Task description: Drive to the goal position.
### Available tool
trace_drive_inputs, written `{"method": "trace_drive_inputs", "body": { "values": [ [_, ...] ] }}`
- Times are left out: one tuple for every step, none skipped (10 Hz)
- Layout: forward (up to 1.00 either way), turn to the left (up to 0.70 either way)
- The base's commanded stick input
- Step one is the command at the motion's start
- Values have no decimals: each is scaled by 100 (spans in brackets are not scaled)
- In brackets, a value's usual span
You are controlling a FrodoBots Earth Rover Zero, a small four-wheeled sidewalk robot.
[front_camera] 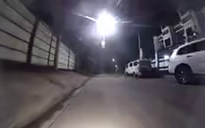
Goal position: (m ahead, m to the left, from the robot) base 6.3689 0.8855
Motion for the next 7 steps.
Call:
{"method": "trace_drive_inputs", "body": {
  "values": [
    [70, 0],
    [70, 0],
    [70, 0],
    [70, -15],
    [70, -34],
    [70, -35],
    [70, -35]
  ]
}}
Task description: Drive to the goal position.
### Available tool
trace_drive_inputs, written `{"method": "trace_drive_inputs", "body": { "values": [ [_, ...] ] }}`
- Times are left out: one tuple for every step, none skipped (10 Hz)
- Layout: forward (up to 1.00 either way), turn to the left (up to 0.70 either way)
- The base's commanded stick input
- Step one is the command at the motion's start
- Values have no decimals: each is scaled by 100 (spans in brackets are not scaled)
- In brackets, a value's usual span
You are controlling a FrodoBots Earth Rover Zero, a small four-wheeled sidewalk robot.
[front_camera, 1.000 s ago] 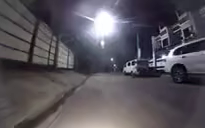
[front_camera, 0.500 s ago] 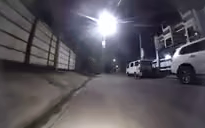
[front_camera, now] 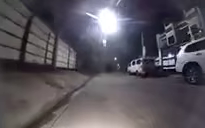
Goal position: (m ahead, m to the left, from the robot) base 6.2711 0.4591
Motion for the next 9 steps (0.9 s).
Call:
{"method": "trace_drive_inputs", "body": {
  "values": [
    [70, -35],
    [70, -35],
    [70, -35],
    [70, -35],
    [70, -4],
    [70, 0],
    [70, 0],
    [70, 0],
    [70, 0]
  ]
}}
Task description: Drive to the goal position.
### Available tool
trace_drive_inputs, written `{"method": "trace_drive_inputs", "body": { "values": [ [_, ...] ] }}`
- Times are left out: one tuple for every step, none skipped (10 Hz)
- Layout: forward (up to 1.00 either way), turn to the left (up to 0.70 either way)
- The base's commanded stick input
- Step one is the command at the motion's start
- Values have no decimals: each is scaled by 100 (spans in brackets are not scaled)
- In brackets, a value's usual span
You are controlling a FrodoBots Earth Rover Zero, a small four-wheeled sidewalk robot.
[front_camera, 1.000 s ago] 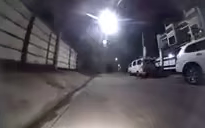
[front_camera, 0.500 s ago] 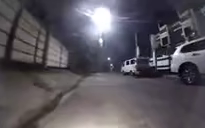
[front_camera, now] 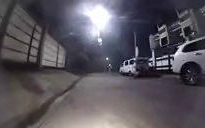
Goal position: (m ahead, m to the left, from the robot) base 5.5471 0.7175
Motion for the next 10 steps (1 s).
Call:
{"method": "trace_drive_inputs", "body": {
  "values": [
    [70, 0],
    [70, 0],
    [70, 0],
    [70, 0],
    [70, 0],
    [70, 0],
    [70, 0],
    [70, 0],
    [70, 0],
    [70, 0]
  ]
}}
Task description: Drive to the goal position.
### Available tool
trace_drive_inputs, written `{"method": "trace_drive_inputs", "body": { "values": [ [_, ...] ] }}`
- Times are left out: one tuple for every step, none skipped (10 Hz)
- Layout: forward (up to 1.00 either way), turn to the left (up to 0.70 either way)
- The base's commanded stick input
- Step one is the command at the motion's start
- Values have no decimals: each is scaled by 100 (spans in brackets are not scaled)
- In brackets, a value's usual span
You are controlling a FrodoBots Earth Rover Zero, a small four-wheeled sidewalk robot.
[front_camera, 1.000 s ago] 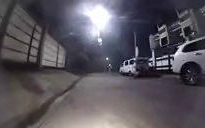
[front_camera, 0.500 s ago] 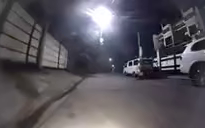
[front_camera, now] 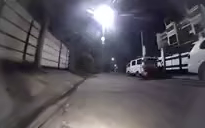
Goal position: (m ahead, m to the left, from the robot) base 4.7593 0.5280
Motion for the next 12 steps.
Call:
{"method": "trace_drive_inputs", "body": {
  "values": [
    [70, 0],
    [70, 0],
    [70, 0],
    [70, 0],
    [70, 0],
    [70, 0],
    [70, -19],
    [70, -34],
    [70, -35],
    [70, -35],
    [70, -35],
    [70, -35]
  ]
}}
